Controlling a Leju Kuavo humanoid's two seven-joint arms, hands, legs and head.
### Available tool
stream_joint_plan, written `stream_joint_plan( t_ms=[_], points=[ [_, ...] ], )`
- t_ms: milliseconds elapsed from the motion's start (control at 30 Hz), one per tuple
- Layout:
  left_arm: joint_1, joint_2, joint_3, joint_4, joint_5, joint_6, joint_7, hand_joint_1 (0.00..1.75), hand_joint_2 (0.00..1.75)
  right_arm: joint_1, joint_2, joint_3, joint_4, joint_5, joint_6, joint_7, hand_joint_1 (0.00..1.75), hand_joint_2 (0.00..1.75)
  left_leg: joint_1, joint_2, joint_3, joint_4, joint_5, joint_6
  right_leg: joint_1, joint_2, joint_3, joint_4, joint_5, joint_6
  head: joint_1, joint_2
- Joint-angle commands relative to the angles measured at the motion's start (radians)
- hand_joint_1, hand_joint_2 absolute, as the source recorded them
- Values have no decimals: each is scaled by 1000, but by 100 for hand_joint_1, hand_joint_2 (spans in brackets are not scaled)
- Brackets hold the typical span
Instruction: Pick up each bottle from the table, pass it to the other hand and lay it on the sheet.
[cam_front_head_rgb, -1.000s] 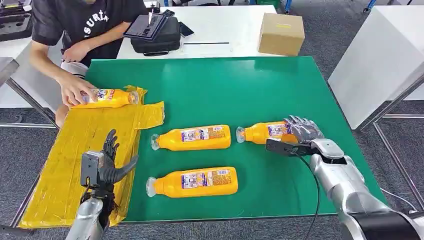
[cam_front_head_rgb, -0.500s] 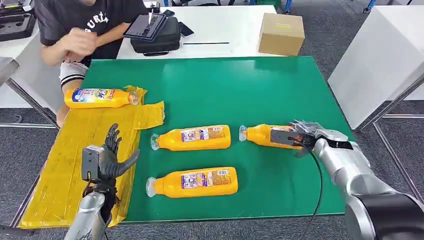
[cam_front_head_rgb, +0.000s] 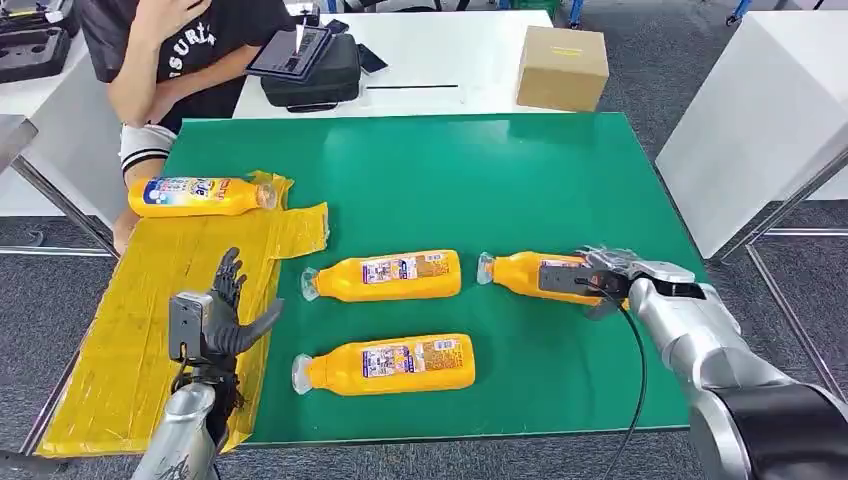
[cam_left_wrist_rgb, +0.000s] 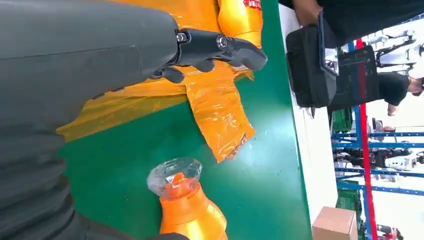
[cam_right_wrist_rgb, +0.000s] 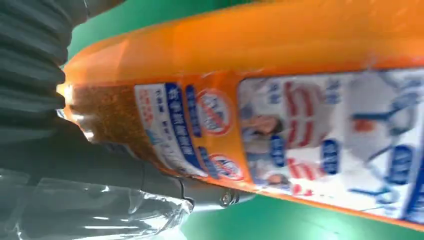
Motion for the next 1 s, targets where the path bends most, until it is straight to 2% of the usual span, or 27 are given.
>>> stream_joint_plan(
  t_ms=[33, 200, 233, 267, 300, 333, 400, 633, 767, 867, 1000],
  points=[
    [-23, 14, 2, 44, 1, 1, 0, 0, 175, -12, 27, 68, 54, 20, -14, -10, 0, 175, 1, 1, 1, 0, 0, -1, 1, 0, 1, -1, 0, -4, 0, 0],
    [-11, 9, 9, 23, -5, 3, 1, 0, 175, 31, 36, 105, 38, 39, -98, 24, 0, 175, 1, 1, 2, -1, 0, -1, 2, 0, 2, -1, 0, -3, 0, 0],
    [-10, 9, 10, 19, -5, 4, 1, 0, 175, 41, 42, 110, 29, 46, -132, 47, 21, 175, 2, 1, 3, -1, -1, -2, 2, 0, 3, -2, 0, -5, 0, 0],
    [-8, 10, 10, 17, -5, 4, 1, 0, 175, 46, 46, 110, 28, 46, -142, 56, 122, 175, 1, 1, 2, -1, -1, -2, 2, 0, 2, -1, 0, -4, 0, 0],
    [-6, 10, 12, 10, -6, 4, 1, 0, 175, 56, 54, 114, 30, 46, -153, 65, 145, 175, 1, 1, 1, -1, 0, -1, 1, 0, 2, -1, 0, -3, 0, 0],
    [-6, 11, 12, 9, -6, 4, 1, 0, 175, 61, 55, 114, 32, 46, -153, 65, 155, 175, 2, 2, 2, -1, -1, -2, 2, 0, 3, -2, 0, -5, 0, 0],
    [0, 9, 19, -10, -6, 3, 6, 0, 175, 79, 61, 121, 40, 44, -161, 86, 166, 175, 2, 2, 3, -1, -1, -2, 3, 0, 3, -2, 0, -5, 0, 0],
    [4, 11, 25, -26, -6, 3, 8, 0, 175, 84, 65, 122, 45, 39, -164, 94, 175, 175, 2, 3, 4, -1, 0, -1, 3, 1, 4, -2, 2, -3, 1, 0],
    [14, 15, 32, -55, -4, 5, 9, 0, 175, 83, 71, 123, 45, 38, -167, 103, 175, 175, 4, 4, 3, -3, 3, -3, 5, 0, 3, -5, 6, -11, 0, 0],
    [18, 15, 35, -63, -3, 5, 11, 0, 175, 84, 71, 121, 44, 36, -171, 108, 175, 175, 2, 4, 5, -1, 2, -1, 3, 2, 4, -2, 5, -5, 0, 0],
    [30, 13, 38, -79, -3, 6, 15, 0, 175, 89, 72, 113, 36, 29, -202, 119, 175, 175, 3, 4, 6, -1, 3, -1, 3, 1, 5, -2, 5, -5, 0, 0]
  ],
)
